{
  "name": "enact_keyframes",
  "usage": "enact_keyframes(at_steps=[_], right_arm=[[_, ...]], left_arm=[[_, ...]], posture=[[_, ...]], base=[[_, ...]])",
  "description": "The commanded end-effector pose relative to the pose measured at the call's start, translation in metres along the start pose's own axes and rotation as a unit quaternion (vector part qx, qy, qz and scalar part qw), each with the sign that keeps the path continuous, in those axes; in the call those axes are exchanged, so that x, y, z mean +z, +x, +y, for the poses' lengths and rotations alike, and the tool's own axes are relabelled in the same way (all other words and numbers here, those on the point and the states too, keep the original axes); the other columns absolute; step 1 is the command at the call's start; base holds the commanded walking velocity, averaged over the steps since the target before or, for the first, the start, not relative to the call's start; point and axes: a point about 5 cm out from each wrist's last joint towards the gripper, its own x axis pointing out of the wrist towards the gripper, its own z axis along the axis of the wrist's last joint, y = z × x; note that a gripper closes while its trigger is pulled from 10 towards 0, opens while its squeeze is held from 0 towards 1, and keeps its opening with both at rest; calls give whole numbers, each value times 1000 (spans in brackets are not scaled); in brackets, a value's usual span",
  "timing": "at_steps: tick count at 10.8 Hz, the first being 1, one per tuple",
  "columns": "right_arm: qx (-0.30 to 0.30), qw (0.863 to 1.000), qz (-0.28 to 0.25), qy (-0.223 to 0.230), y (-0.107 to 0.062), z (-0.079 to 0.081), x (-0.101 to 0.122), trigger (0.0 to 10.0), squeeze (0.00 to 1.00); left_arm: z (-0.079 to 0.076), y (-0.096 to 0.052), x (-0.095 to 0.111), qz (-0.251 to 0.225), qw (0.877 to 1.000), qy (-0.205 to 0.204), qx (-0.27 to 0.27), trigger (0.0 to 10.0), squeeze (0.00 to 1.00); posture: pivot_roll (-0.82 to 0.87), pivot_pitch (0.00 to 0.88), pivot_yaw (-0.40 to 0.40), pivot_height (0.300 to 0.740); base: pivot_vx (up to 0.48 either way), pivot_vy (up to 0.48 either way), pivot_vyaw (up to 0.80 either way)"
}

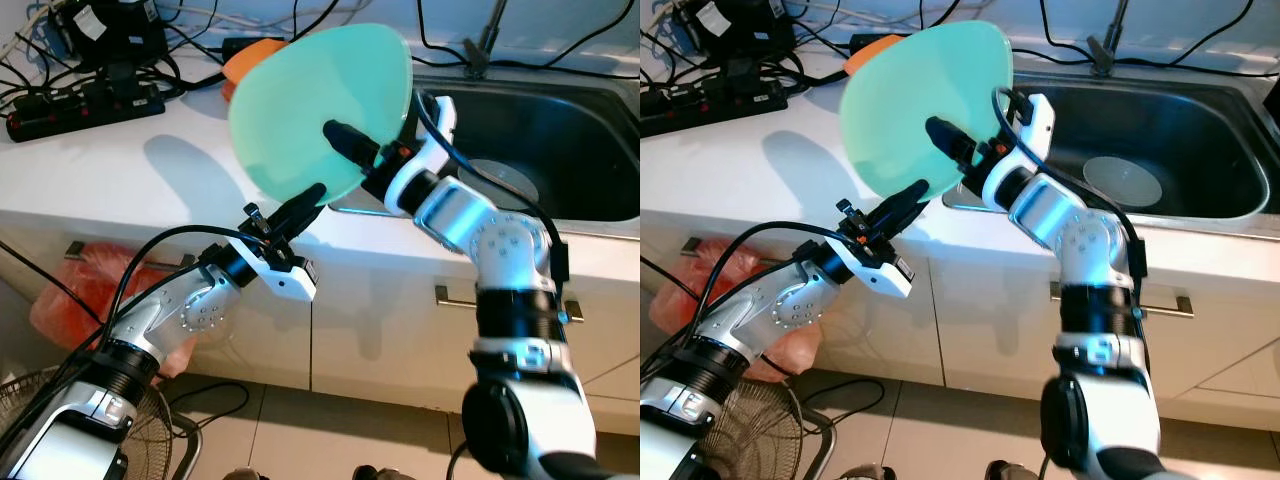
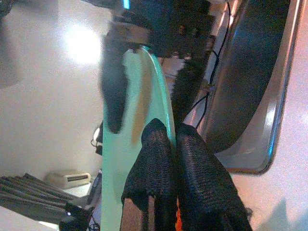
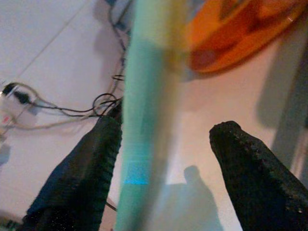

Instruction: Kitchen organization

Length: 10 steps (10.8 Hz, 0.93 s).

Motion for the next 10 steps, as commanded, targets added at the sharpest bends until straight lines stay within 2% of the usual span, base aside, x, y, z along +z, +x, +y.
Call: enact_keyframes(at_steps=[1,2,5,10], right_arm=[[-22,1000,2,5,2,-4,1,0,0],[-51,999,-4,10,2,-11,5,0,0],[-87,996,-31,14,2,-17,21,0,0],[-99,994,-31,23,1,-22,20,0,0]], left_arm=[[8,8,7,-28,999,8,25,0,0],[7,8,8,-28,999,8,27,0,0],[5,6,9,-28,999,6,27,0,0],[4,7,10,-30,999,3,27,0,0]], posture=[[96,105,-11,740],[96,104,-16,740],[95,102,-15,740],[92,109,-13,740]], base=[[0,0,0],[0,0,0],[0,0,0],[0,0,0]])
